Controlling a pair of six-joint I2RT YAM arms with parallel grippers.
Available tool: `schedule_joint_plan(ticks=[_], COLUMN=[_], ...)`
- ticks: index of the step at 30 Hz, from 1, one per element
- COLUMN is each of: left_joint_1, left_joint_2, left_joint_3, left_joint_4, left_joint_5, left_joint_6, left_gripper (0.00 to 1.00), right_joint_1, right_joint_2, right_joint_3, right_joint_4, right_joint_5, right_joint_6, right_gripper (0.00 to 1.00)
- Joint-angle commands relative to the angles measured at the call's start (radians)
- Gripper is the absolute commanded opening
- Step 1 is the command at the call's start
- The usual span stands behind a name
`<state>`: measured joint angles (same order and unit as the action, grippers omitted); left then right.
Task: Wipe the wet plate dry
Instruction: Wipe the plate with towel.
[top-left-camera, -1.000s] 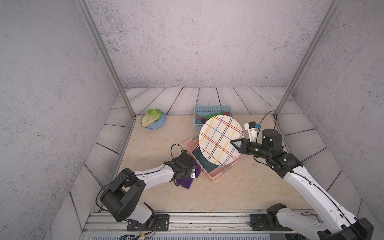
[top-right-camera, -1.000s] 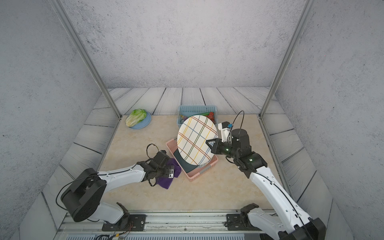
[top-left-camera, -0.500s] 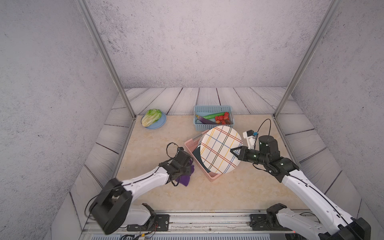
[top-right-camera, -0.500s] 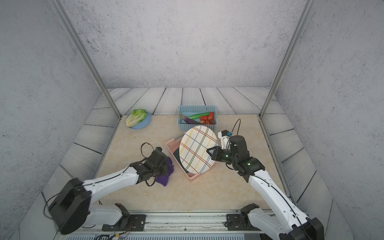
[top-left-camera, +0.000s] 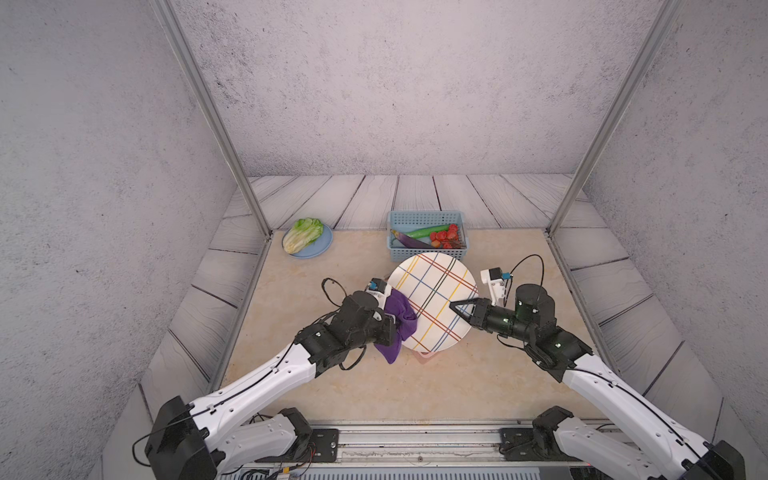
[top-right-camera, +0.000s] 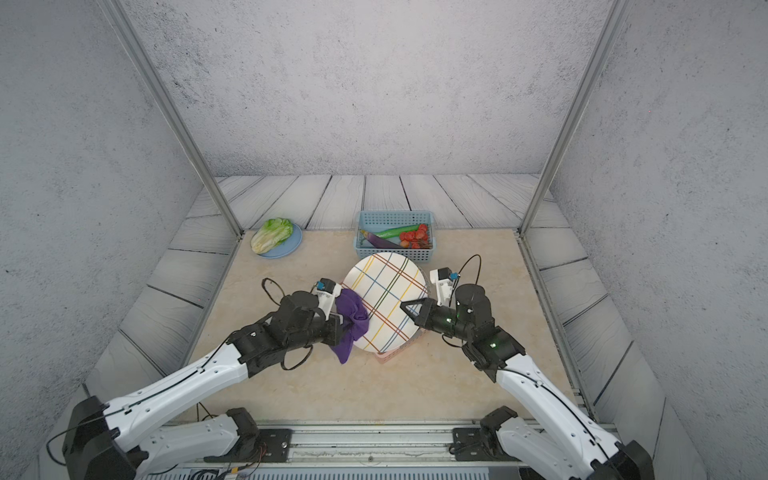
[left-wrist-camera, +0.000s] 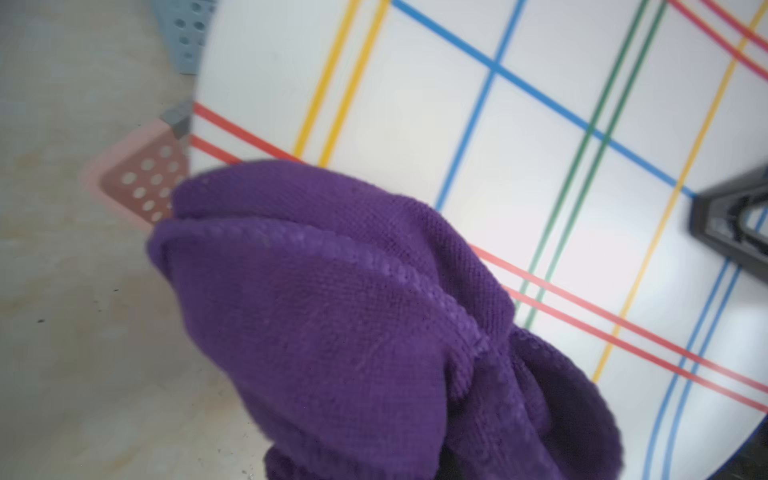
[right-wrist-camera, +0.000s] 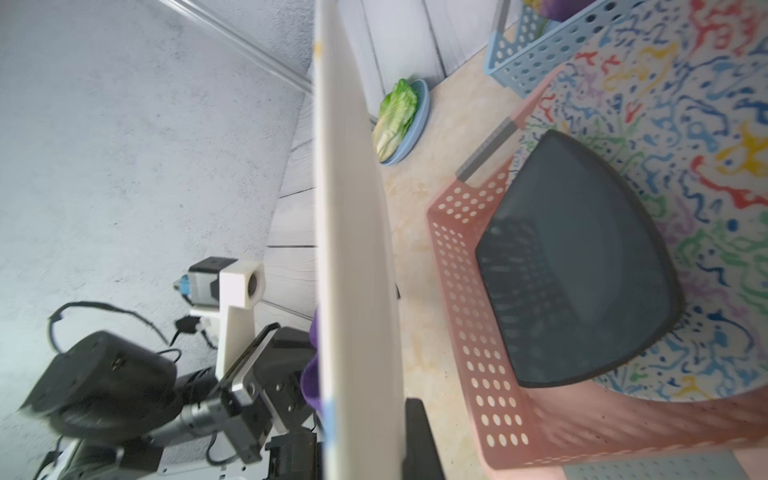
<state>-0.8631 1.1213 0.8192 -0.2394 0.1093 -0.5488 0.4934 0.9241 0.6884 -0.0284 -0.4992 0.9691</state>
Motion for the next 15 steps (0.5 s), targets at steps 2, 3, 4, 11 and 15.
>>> schedule_joint_plan(ticks=[2, 3, 4, 11, 15], left_joint_1=[-0.146, -0.16, -0.163, -0.127, -0.006], left_joint_2=[0.103, 0.133, 0.153, 0.139, 0.037], left_joint_3=[0.097, 0.128, 0.151, 0.158, 0.068], left_joint_4=[0.019, 0.012, 0.006, -0.025, -0.009], left_joint_5=[-0.037, -0.059, -0.066, -0.196, -0.131], left_joint_6=[0.01, 0.001, -0.011, -0.027, -0.045], left_gripper=[0.0, 0.0, 0.0, 0.0, 0.0], right_joint_1=[0.027, 0.034, 0.043, 0.077, 0.081], right_joint_2=[-0.01, -0.003, 0.002, 0.02, -0.009], right_joint_3=[0.082, 0.089, 0.097, 0.101, 0.108], right_joint_4=[0.245, 0.258, 0.269, 0.373, 0.335], right_joint_5=[-0.01, -0.005, 0.001, 0.022, 0.046], right_joint_6=[0.104, 0.109, 0.115, 0.195, 0.173], right_gripper=[0.0, 0.0, 0.0, 0.0, 0.0])
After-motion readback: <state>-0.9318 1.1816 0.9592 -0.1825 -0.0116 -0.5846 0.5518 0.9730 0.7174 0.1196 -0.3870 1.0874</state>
